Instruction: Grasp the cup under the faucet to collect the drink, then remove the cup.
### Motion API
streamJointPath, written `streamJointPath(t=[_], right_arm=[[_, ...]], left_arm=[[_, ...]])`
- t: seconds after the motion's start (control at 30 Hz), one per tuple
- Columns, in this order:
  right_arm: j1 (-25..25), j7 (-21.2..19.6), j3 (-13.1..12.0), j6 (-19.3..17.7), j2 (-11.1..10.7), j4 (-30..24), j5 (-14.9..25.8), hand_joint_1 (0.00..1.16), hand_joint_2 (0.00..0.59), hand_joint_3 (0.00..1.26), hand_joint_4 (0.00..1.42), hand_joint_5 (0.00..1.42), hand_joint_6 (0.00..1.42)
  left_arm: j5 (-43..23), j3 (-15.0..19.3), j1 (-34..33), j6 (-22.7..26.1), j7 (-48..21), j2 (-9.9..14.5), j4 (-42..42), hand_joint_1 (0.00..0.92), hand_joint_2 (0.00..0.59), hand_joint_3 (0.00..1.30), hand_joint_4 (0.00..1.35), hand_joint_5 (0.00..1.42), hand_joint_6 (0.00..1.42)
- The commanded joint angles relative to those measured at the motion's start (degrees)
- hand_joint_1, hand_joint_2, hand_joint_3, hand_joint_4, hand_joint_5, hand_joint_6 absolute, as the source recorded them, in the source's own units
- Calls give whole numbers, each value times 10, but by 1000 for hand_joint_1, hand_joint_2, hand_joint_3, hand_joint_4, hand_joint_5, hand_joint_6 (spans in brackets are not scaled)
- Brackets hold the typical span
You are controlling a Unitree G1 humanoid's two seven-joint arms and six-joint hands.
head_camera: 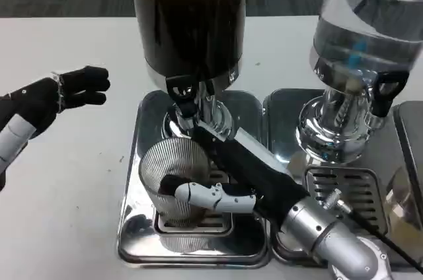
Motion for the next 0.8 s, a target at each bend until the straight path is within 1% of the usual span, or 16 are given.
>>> streamJointPath(t=[0.03, 0.33, 0.47, 0.57, 0.8], right_arm=[[-4, 7, 7, -10, -4, 4, -7, 501, 214, 0, 0, 0, 0], [-17, 28, 16, -10, -11, 14, -5, 531, 186, 0, 0, 0, 0], [-13, 9, 16, -4, -12, 12, -20, 556, 183, 0, 0, 0, 0], [-11, 5, 14, -3, -11, 13, -19, 558, 183, 0, 0, 0, 0], [-21, 19, 13, -8, -10, 32, -4, 550, 183, 0, 0, 0, 0]], left_arm=[[10, 2, 8, -9, 10, -4, 14, 0, 110, 294, 245, 250, 150], [10, -2, 4, -12, 13, -5, 27, 0, 117, 308, 255, 261, 155], [12, -4, 2, -14, 14, -6, 33, 0, 121, 310, 256, 262, 155], [13, -5, 2, -15, 15, -6, 36, 0, 123, 314, 256, 262, 156], [13, -6, 1, -17, 14, -5, 37, 0, 125, 317, 256, 262, 156]])
